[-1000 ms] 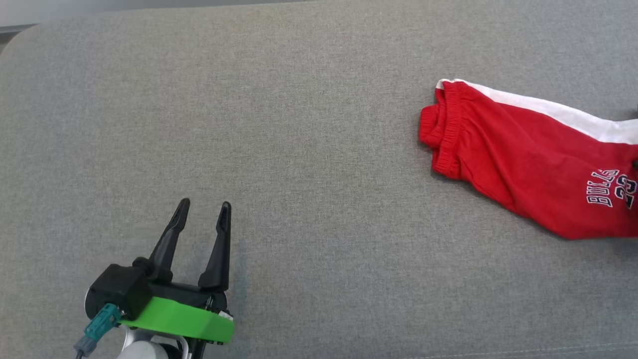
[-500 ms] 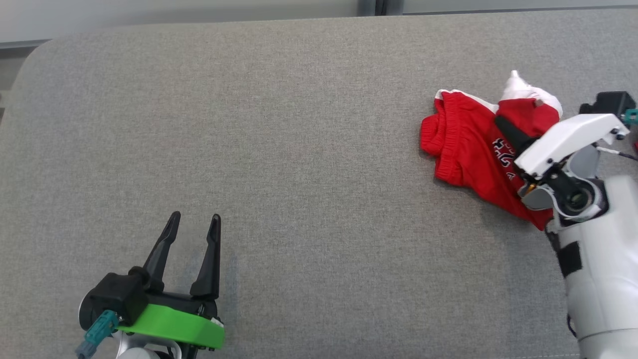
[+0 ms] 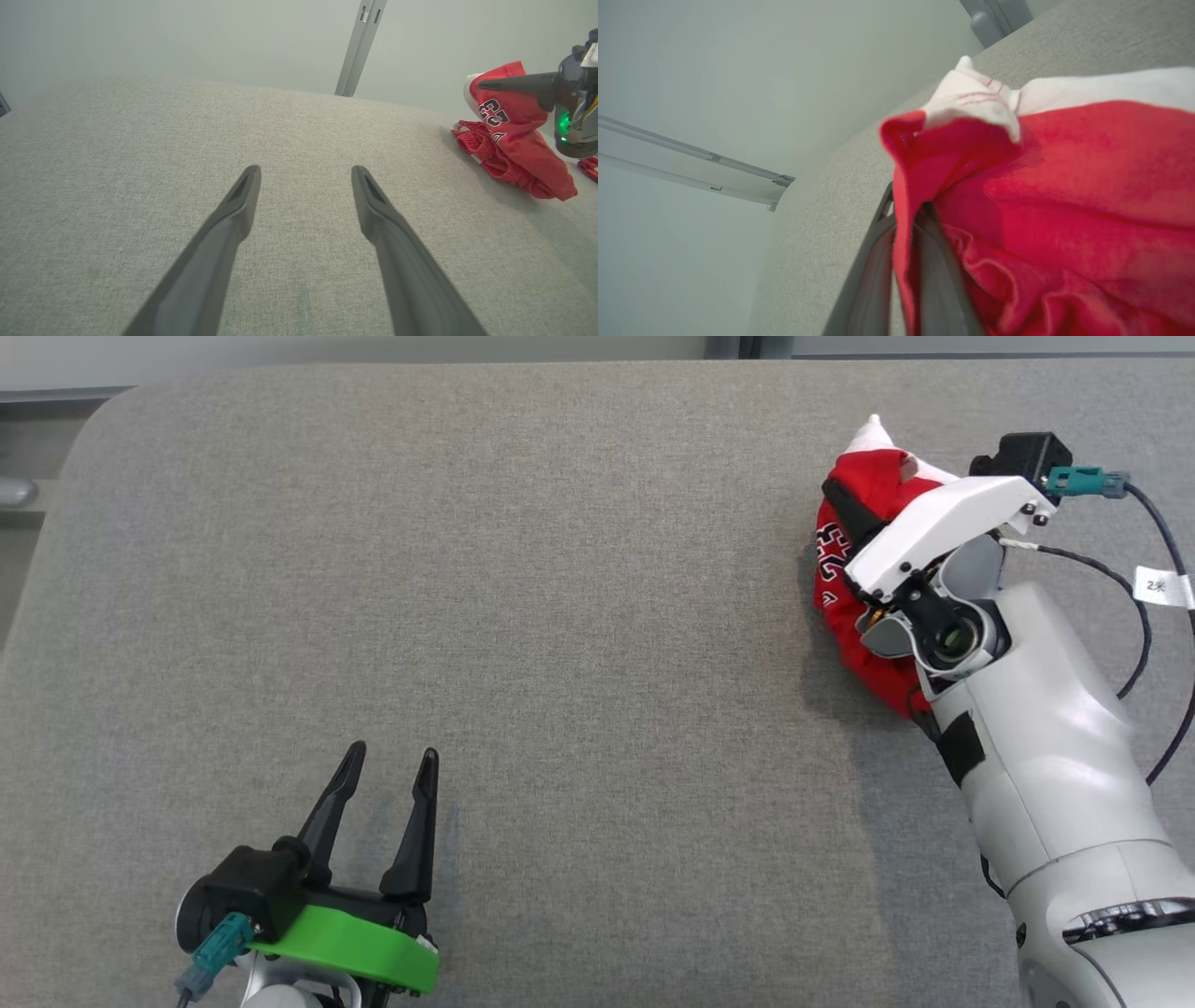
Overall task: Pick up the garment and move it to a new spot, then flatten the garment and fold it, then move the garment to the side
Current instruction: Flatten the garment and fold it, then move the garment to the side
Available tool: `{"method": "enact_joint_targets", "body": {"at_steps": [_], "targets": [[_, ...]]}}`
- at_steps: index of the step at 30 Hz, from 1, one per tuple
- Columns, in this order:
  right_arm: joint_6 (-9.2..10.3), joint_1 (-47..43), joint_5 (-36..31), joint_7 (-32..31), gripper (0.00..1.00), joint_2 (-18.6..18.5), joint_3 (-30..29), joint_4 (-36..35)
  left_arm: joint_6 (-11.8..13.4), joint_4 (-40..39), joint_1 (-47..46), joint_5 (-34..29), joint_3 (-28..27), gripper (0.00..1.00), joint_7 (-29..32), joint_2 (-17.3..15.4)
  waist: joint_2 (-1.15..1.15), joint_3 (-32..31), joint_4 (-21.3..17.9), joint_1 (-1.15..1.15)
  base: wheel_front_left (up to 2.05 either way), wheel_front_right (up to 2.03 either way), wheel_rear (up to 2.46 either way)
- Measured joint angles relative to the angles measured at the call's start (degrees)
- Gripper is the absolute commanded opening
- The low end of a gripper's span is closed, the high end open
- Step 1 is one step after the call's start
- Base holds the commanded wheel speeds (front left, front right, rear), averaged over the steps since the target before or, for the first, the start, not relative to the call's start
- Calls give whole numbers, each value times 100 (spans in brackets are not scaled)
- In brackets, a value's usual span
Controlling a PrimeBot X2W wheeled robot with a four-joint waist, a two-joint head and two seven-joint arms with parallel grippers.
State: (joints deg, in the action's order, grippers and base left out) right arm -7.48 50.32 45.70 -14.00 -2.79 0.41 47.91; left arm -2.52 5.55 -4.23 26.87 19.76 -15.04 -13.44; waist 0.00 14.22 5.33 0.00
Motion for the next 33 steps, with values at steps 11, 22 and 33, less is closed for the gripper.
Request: {"method": "enact_joint_targets", "body": {"at_steps": [11,22,33], "targets": [[0,605,191,1023,100,-2,1149,1470,-126,130,-42,-122,-129,100,0,185,0,-62,65,0,0,0,0],[-2,-69,678,1046,100,-380,1889,-452,-159,-1,131,-183,-446,100,0,279,0,-78,-332,0,0,0,0],[0,-1366,831,-60,100,-1025,463,-914,-253,-26,116,-287,-477,100,0,394,0,172,-549,0,0,0,0]]}}
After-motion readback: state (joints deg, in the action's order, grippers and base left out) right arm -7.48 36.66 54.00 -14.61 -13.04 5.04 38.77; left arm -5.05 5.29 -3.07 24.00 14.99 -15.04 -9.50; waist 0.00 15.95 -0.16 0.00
